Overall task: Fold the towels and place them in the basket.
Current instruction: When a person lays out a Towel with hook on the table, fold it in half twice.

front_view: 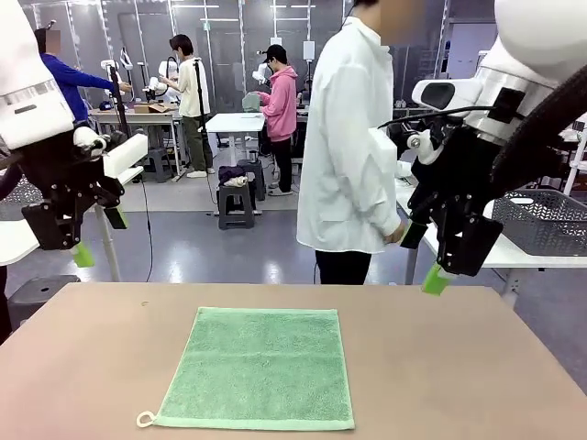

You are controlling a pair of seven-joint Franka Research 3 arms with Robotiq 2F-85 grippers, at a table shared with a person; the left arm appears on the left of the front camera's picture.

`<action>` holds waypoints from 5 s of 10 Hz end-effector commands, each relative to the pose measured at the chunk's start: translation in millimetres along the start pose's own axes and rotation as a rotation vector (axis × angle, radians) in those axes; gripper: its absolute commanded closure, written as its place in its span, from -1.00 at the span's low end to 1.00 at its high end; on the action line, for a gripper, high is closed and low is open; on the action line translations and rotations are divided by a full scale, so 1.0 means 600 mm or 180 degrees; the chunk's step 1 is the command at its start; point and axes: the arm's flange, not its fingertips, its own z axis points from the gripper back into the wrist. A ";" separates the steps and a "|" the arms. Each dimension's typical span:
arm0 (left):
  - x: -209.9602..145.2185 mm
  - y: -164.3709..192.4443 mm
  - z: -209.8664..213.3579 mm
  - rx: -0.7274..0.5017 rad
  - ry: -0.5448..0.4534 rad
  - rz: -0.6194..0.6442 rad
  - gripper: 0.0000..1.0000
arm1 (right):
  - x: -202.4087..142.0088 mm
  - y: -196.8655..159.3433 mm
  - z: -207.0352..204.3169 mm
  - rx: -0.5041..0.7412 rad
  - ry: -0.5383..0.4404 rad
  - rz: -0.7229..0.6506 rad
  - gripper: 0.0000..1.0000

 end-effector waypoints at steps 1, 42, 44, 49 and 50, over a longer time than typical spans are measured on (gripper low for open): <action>-0.001 0.009 0.003 -0.0113 -0.0107 0.0032 -1.00 | -0.007 -0.003 0.024 0.0012 -0.0094 -0.0054 -1.00; 0.066 -0.099 -0.510 -0.0570 0.0527 0.0557 -1.00 | 0.010 -0.007 -0.556 0.0099 0.0865 -0.0156 -1.00; 0.060 -0.097 -0.520 -0.0598 0.0524 0.0540 -1.00 | 0.008 -0.020 -0.562 0.0067 0.0859 -0.0148 -1.00; 0.047 -0.093 -0.533 -0.0498 0.0465 0.0312 -1.00 | 0.008 -0.025 -0.563 0.0063 0.0832 -0.0131 -1.00; 0.043 -0.093 -0.535 -0.0526 0.0443 0.0299 -1.00 | 0.007 -0.025 -0.563 0.0073 0.0824 -0.0139 -1.00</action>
